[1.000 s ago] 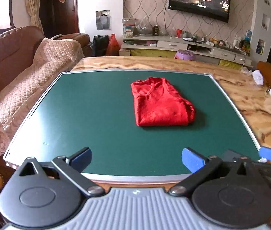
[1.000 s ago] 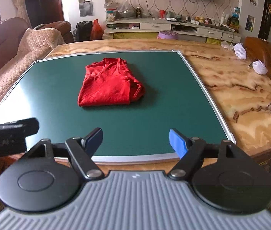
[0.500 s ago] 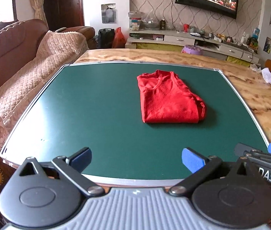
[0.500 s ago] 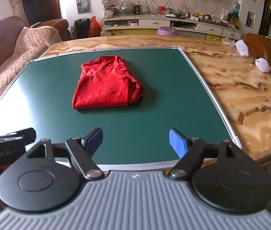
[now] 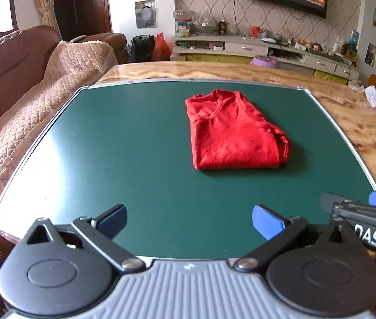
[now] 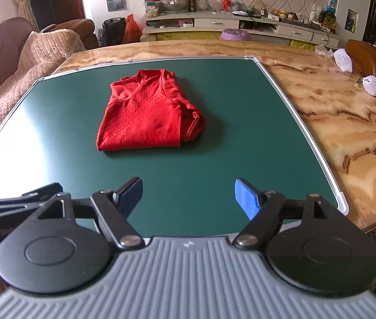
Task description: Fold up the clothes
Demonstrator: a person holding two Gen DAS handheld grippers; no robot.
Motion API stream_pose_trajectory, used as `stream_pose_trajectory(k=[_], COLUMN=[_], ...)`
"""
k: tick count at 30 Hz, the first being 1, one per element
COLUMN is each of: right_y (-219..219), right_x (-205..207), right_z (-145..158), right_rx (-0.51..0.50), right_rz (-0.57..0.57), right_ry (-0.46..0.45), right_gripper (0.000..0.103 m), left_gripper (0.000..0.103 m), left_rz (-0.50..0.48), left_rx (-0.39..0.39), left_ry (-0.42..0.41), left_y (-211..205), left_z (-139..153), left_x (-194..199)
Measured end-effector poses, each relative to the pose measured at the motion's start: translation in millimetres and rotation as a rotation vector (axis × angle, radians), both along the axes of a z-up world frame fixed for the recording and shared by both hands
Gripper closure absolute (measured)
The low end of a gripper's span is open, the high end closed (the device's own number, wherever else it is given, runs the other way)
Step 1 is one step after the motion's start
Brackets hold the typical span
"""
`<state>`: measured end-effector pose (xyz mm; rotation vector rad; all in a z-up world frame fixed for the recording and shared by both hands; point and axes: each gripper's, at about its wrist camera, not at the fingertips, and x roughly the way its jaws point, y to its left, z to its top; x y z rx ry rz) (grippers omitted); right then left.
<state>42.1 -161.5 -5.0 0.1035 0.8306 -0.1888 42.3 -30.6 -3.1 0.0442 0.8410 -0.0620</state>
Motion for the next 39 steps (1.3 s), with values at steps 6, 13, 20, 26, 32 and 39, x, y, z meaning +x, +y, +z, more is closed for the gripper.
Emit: stream_pose_trajectory(k=[6, 13, 20, 26, 32, 39], right_y=[-1, 0, 0, -1, -2, -1], right_x=[9, 14, 19, 24, 26, 29], right_z=[-4, -8, -12, -15, -15, -15], right_rx=[-0.003, -0.002, -0.004, -0.011, -0.015, -0.020], right_rz=[0.003, 0.006, 0.010, 0.011, 0.011, 0.011], right_ry=[0.005, 0.014, 0.023, 0.030, 0.034, 0.037], right_gripper=[0.019, 0.019, 0.019, 0.019, 0.019, 0.019], left_gripper=[0.000, 0.000, 0.000, 0.000, 0.000, 0.000], left_rz=[-0.003, 0.002, 0.004, 0.001, -0.003, -0.002], left_rx=[0.005, 0.019, 0.024, 0.028, 0.038, 0.038], left_ry=[0.015, 0.021, 0.034, 0.041, 0.035, 0.036], left_y=[3, 4, 4, 4, 2, 2], left_z=[-5, -8, -10, -14, -14, -14], left_x=[6, 11, 17, 19, 19, 20])
